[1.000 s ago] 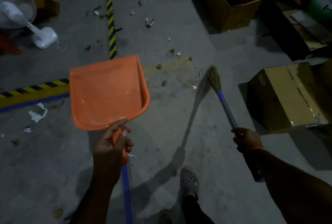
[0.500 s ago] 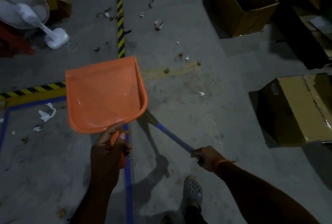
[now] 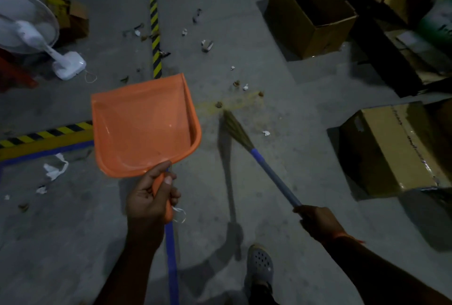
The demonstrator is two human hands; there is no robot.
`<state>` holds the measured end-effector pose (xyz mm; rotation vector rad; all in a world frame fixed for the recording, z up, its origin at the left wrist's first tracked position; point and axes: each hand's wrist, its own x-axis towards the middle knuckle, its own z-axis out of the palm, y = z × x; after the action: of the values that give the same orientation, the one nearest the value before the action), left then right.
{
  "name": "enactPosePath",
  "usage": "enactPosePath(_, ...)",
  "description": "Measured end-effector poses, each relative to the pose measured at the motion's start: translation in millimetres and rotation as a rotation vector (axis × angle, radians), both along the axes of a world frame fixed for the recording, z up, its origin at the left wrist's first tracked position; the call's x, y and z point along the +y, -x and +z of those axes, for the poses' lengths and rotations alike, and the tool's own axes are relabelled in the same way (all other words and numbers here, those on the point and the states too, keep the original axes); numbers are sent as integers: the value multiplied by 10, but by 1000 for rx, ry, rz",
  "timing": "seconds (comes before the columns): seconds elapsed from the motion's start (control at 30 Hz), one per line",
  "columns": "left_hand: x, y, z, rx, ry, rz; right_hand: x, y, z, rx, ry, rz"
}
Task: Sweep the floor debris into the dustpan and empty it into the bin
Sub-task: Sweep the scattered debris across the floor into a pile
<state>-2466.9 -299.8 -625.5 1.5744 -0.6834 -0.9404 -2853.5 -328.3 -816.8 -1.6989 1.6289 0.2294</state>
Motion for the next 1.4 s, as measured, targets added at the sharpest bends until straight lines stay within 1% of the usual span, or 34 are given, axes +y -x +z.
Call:
enactPosePath(0.13, 37, 68, -16, 10, 6, -33, 189, 408, 61, 32, -5, -154)
enactPosePath(0.2, 39, 101, -22, 23, 2, -39, 305, 493, 59, 33, -20, -261)
enactPosePath(0.27, 25, 130, -20, 37, 1, -36, 400, 502, 44, 50, -66, -323)
enactPosePath(0.4, -33, 190, 24, 15, -2, -34, 532, 358, -15, 83, -159, -222)
enactPosePath(0.53, -155, 209, 93, 4, 7, -22, 410, 80, 39, 73, -152, 44)
enactPosePath(0.67, -347, 196, 91, -19, 8, -31, 26, -156, 108, -16, -132, 117)
enactPosePath(0.77, -506, 178, 102, -11, 18, -36, -318, -299, 141, -56, -57, 94)
enactPosePath(0.9, -758, 35, 81, -15, 40, -19, -857, -330, 118, -125, 47, -53)
enactPosePath(0.97, -907, -77, 35, -2, 44, -4, -1180, -273, 95, -111, 71, -136)
enactPosePath(1.07, -1172, -240, -58, -4, 35, 16, -1696, -225, 73, -73, 72, -262)
enactPosePath(1.13, -1363, -332, -128, -20, 49, 25, -2032, -219, 25, -98, 66, -372)
enactPosePath(1.2, -1554, -418, -208, -44, 53, 35, -2346, -241, -43, -113, 64, -424)
enactPosePath(1.3, -1801, -563, -334, -35, 27, 77, -2706, -341, -255, -64, 39, -360)
enactPosePath(1.4, -1993, -686, -417, -27, 16, 87, -2850, -554, -433, -10, -38, -235)
